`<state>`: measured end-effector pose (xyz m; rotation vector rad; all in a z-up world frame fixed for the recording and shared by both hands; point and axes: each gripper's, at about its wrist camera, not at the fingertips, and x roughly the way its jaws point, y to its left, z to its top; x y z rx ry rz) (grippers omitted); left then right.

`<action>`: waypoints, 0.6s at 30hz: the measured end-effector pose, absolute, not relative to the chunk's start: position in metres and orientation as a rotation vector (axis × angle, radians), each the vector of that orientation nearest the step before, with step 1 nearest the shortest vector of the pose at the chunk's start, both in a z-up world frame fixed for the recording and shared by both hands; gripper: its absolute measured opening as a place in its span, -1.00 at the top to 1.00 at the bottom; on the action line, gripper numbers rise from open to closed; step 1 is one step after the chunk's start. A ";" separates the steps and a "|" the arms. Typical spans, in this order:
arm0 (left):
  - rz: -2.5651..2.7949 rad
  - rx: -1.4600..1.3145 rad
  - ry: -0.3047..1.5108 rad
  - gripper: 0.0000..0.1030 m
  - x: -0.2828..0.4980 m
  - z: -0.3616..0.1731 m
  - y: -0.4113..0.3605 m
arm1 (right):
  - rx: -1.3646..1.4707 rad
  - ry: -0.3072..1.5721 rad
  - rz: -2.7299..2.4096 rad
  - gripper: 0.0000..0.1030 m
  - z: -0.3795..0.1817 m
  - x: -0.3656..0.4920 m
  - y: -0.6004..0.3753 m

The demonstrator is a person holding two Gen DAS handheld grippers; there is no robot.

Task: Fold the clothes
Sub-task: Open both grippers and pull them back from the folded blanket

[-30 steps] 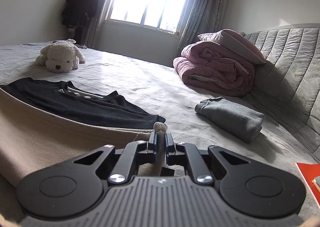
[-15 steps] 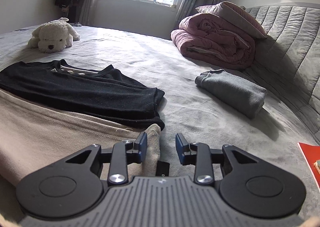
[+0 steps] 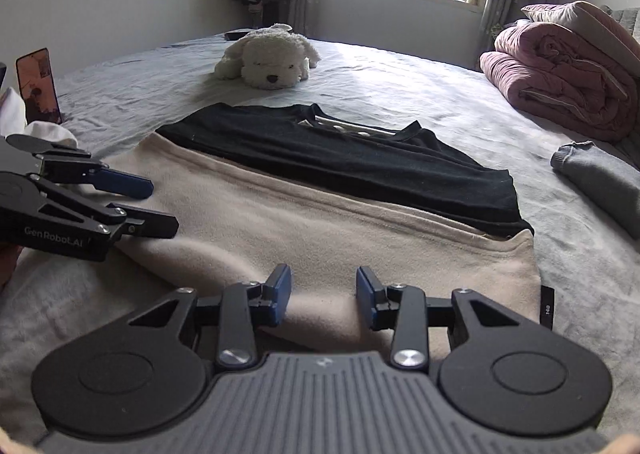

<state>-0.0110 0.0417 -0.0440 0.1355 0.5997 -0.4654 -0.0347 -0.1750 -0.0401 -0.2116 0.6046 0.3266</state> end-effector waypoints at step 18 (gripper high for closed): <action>-0.471 0.127 0.622 -0.31 -0.053 -0.026 0.099 | -0.012 0.632 0.280 0.00 -0.026 -0.071 -0.258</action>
